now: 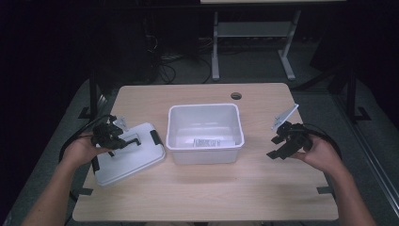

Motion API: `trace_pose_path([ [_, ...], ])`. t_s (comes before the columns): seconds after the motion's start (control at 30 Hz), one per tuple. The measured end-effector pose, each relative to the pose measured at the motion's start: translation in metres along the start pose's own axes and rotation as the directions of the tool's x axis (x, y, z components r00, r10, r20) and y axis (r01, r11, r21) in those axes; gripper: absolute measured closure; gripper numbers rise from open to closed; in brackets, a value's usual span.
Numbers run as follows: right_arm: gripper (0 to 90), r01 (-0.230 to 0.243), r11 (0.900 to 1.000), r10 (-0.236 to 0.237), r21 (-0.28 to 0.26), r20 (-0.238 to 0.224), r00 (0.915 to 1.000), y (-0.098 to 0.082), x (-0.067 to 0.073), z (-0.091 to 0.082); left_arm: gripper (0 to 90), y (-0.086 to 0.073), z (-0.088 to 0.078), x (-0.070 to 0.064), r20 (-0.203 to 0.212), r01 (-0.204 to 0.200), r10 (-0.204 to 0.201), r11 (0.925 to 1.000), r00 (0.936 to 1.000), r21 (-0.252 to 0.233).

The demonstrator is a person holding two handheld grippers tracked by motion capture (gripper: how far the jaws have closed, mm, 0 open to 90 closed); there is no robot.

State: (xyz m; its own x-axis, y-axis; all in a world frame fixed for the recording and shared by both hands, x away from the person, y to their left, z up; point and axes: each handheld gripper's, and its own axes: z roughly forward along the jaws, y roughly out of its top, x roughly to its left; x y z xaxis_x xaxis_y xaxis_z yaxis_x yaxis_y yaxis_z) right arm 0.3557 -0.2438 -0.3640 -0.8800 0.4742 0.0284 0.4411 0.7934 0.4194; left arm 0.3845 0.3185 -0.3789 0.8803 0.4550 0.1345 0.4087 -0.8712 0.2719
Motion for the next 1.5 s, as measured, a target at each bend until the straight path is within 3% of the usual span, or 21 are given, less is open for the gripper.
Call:
trace_pose_path([
  [0.57, 35.3, -0.004, 1.0, 0.004, 0.003, 0.002, 1.0, 0.0, 0.001, 0.002, 84.9, -0.004, -0.019, -0.001, -0.003, -0.003, 0.003, 0.9998, 1.0, -0.02],
  [0.93, 35.3, -0.01, 1.0, 0.01, 0.0, -0.002, 0.9999, -0.001, 0.003, 0.005, 84.9, -0.004, -0.042, -0.005, -0.004, -0.021, 0.021, 0.9991, 0.9998, -0.037],
  [1.5, 35.2, -0.003, 1.0, 0.003, -0.011, 0.006, 1.0, -0.005, 0.008, 0.001, 84.9, -0.009, -0.08, -0.006, -0.005, -0.017, 0.017, 0.9981, 0.9998, -0.059],
])
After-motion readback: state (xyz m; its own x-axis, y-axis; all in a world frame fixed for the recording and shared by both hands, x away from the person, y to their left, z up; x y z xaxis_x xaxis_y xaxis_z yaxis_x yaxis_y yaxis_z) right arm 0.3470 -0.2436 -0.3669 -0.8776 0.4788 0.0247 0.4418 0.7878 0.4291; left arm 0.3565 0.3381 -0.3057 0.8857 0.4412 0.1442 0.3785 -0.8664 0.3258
